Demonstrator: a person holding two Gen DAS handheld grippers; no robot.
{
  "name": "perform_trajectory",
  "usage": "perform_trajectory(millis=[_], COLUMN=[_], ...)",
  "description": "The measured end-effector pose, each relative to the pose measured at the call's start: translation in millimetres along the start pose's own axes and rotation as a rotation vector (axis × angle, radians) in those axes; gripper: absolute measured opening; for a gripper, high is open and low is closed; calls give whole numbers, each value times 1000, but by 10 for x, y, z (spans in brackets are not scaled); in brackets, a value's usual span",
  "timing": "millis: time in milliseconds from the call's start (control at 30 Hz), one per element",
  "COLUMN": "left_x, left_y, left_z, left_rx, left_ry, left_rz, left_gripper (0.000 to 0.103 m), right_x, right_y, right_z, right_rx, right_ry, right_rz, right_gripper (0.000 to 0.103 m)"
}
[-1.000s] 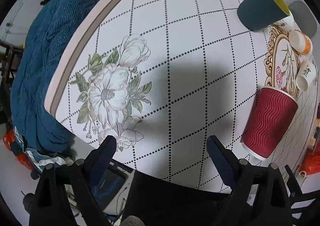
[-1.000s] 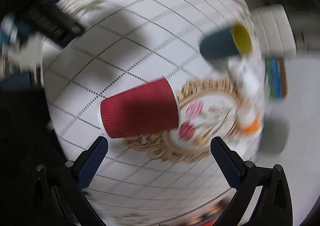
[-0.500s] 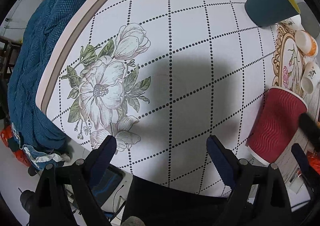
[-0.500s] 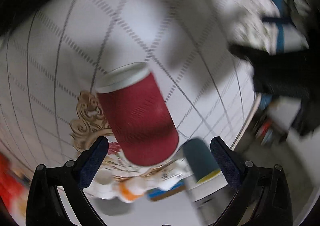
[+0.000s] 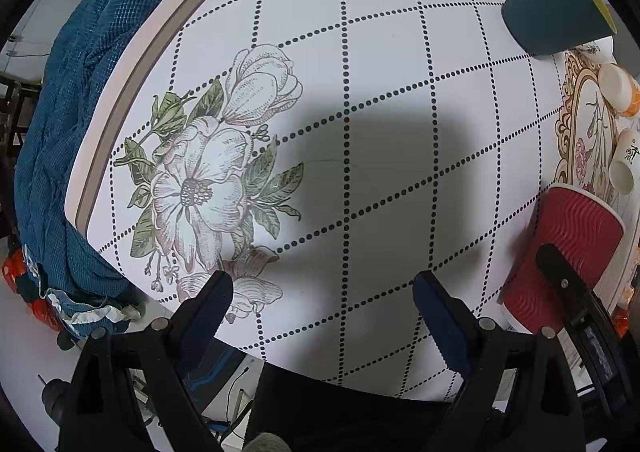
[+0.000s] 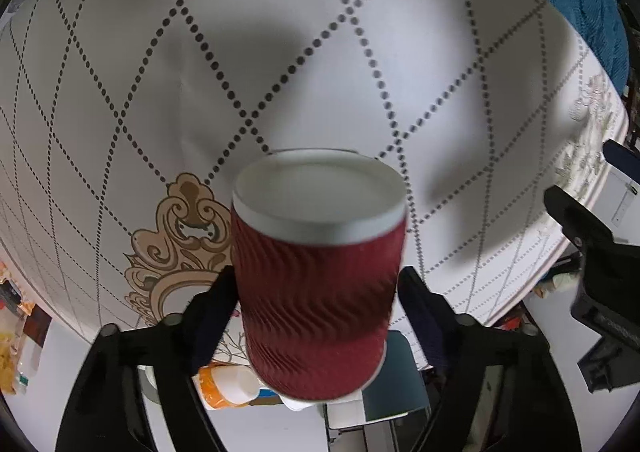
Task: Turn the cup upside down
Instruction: 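Grasp the red cup with the right tool while the left tool releases it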
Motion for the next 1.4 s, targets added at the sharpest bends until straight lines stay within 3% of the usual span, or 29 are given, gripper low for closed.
perform_trajectory(millis=[233,500,600,800,1067,1400], left_x=[-20,32,75,148,266,295], left_y=[-22,18,56,106,142,66], left_z=[-22,-61,-46,-76,-300,-598], left_rx=[-19,-27,-31,-50,-126,-211], left_ry=[6,16,19,22,29,24], left_rz=[5,-7,-13,-29,-49,-51], left_gripper=[92,92,92,92,92,92], right_x=[-20,25,9,-153,-352,-531], right_y=[-28,-117,-257,-824,-1375,-1684], right_z=[-207,-620,-810,-1076,-868,-433], right_rx=[-87,-389,-583,-1103,-1696,-2145], right_ry=[26,111,178,333,578,819], right_rz=[-5,7,10,57,74,53], right_gripper=[78,77,77,77,77,77])
Point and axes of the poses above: each gripper's, at about its wrist camera, not at the fingertips, and x roughly against the way its jaws point, z to its left, y to its top, the point moved 2 cm from there along -x, roughly the way its jaws point, and after that the axes turned 12 degrees about -z, right-handed, at the moved point
